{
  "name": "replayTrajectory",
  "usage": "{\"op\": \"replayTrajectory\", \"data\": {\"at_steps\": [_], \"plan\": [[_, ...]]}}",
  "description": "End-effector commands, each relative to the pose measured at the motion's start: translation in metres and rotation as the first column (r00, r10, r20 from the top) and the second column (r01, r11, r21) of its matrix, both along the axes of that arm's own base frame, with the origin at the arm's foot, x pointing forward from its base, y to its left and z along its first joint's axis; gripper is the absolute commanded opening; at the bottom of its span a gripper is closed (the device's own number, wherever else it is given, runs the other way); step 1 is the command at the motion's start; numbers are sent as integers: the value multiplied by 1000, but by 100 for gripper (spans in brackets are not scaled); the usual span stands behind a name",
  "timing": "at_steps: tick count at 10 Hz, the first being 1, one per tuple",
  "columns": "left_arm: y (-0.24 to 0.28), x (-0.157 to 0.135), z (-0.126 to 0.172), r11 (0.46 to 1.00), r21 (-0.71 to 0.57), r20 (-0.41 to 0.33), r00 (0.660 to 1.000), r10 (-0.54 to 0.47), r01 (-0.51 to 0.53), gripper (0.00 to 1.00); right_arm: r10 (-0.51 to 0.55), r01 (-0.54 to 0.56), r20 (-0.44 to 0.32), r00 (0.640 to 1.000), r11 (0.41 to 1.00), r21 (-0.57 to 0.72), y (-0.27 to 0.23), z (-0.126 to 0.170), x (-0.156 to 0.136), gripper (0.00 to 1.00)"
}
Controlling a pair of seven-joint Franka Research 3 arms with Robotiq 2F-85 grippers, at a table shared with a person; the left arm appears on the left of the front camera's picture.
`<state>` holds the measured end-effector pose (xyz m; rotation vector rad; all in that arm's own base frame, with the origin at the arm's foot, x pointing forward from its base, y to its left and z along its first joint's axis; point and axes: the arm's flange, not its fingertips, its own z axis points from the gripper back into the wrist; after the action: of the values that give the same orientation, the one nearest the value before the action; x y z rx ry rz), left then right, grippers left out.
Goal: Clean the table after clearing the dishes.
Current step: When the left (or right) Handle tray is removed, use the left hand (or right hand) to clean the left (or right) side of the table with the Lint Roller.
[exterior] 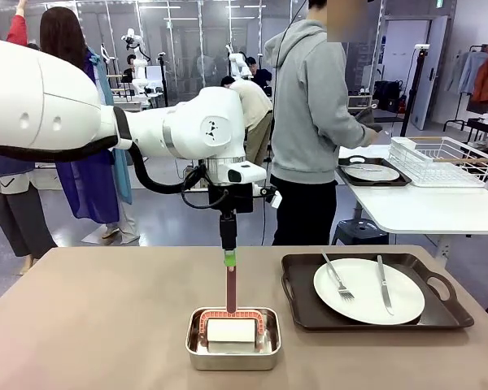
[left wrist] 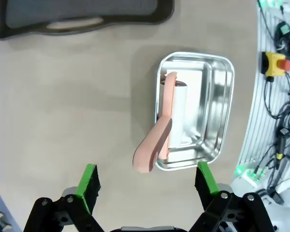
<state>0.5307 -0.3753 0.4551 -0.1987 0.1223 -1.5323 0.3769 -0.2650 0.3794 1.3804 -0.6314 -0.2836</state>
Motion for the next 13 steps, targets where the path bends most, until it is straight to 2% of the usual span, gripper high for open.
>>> {"op": "replayTrajectory", "data": {"at_steps": [1,4,8,13], "plan": [[1,6,0,1000,-9,-45,999,-16,16,100,-5,5,9,1000,1000,0,1,4,-2,100],[5,0,-22,999,-39,-111,993,-28,23,100,-5,5,9,1000,1000,0,1,4,-2,100],[0,2,-35,999,-28,-190,981,-30,25,100,-5,5,9,1000,1000,0,1,4,-2,100],[-9,1,-43,1000,-22,-203,979,-23,19,100,-5,5,9,1000,1000,0,1,4,-2,100]]}}
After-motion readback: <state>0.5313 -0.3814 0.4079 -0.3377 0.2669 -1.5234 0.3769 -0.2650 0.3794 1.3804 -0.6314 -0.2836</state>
